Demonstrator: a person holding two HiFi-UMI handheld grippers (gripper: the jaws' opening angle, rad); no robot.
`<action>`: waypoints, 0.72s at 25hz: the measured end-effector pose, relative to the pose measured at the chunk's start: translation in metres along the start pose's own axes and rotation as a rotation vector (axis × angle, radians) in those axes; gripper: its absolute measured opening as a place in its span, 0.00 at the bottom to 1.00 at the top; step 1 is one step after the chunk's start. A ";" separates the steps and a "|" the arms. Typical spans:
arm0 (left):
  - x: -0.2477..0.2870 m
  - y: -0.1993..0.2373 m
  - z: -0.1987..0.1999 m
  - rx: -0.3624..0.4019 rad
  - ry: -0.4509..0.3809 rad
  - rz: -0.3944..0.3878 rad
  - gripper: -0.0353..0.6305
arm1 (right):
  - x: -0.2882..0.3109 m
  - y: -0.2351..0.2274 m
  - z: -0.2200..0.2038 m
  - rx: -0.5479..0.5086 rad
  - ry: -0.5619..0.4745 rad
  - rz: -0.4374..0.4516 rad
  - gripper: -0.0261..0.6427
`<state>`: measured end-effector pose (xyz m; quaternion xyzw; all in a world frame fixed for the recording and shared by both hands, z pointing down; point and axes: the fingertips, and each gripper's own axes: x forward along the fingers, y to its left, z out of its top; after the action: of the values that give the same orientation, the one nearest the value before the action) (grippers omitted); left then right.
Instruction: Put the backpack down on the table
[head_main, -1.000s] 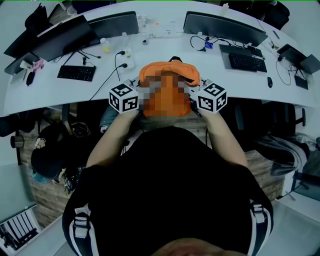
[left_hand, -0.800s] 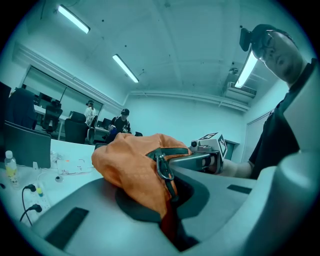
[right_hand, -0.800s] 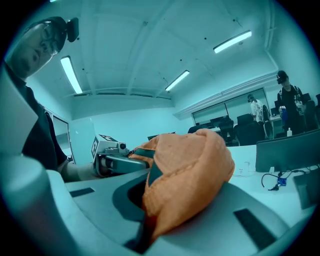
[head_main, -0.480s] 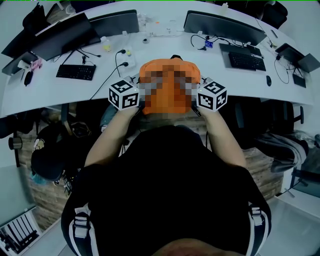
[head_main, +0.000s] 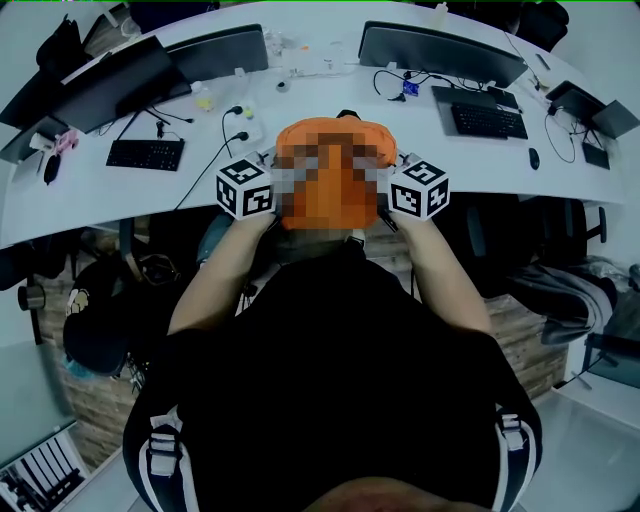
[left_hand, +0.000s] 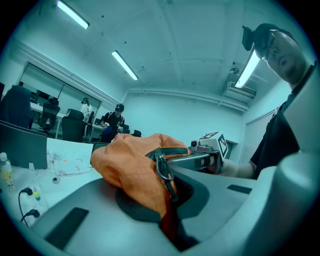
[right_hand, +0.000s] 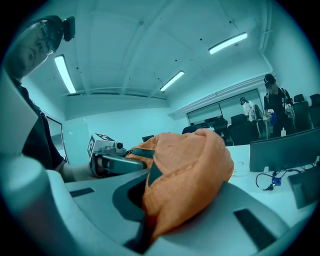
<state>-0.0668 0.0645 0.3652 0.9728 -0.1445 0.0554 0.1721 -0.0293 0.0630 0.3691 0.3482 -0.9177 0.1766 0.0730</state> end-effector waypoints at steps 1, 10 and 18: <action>0.003 0.002 0.001 0.000 0.002 0.000 0.10 | 0.000 -0.004 0.000 0.002 -0.001 0.001 0.08; 0.028 0.023 0.006 -0.011 0.007 0.020 0.10 | 0.006 -0.037 0.005 0.014 0.011 0.029 0.08; 0.037 0.043 0.003 -0.038 0.017 0.055 0.10 | 0.021 -0.058 0.002 0.028 0.037 0.060 0.08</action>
<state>-0.0440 0.0150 0.3824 0.9645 -0.1709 0.0656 0.1903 -0.0069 0.0091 0.3883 0.3181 -0.9238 0.1978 0.0798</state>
